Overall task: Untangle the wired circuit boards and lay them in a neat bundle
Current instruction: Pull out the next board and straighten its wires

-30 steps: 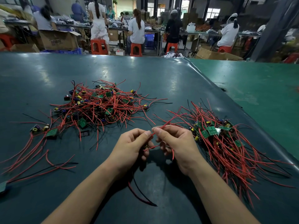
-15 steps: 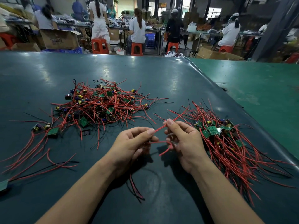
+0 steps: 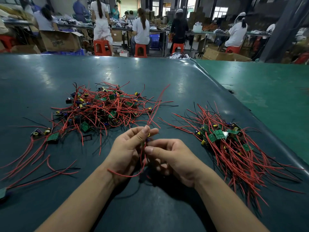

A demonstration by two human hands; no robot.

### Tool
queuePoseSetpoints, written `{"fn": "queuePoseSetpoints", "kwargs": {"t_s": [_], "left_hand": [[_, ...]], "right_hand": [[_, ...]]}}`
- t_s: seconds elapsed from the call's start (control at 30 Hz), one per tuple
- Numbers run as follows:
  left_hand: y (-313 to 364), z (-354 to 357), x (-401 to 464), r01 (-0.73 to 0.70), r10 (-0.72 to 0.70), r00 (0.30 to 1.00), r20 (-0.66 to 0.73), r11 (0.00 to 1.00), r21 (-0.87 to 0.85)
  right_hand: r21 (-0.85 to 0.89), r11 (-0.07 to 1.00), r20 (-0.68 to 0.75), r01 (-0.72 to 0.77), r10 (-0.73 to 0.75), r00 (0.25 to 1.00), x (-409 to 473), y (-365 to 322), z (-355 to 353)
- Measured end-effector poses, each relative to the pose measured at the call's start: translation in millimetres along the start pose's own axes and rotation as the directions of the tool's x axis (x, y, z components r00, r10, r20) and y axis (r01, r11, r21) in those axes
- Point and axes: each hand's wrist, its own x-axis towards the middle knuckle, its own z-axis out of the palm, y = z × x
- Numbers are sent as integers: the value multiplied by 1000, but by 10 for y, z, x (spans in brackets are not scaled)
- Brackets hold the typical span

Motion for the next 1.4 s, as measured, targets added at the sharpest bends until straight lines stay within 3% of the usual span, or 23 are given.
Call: {"fn": "queuePoseSetpoints", "kwargs": {"t_s": [0.3, 0.5, 0.8, 1.2, 1.4], "left_hand": [[-1, -34, -8, -20, 26, 997, -70, 996, 92], [33, -76, 22, -36, 35, 998, -55, 999, -16], [80, -89, 21, -96, 91, 994, -55, 990, -101], [86, -117, -36, -93, 110, 979, 171, 990, -107], [98, -113, -39, -88, 107, 975, 196, 991, -103]], "right_hand": [[6, 1000, 9, 29, -29, 1000, -36, -62, -72], [47, 999, -124, 27, -21, 992, -4, -76, -139], [62, 997, -77, 52, -48, 996, -21, -132, -191], [262, 964, -127, 56, -23, 992, -63, -235, -180], [313, 949, -132, 50, -9, 991, -62, -232, -196]]}}
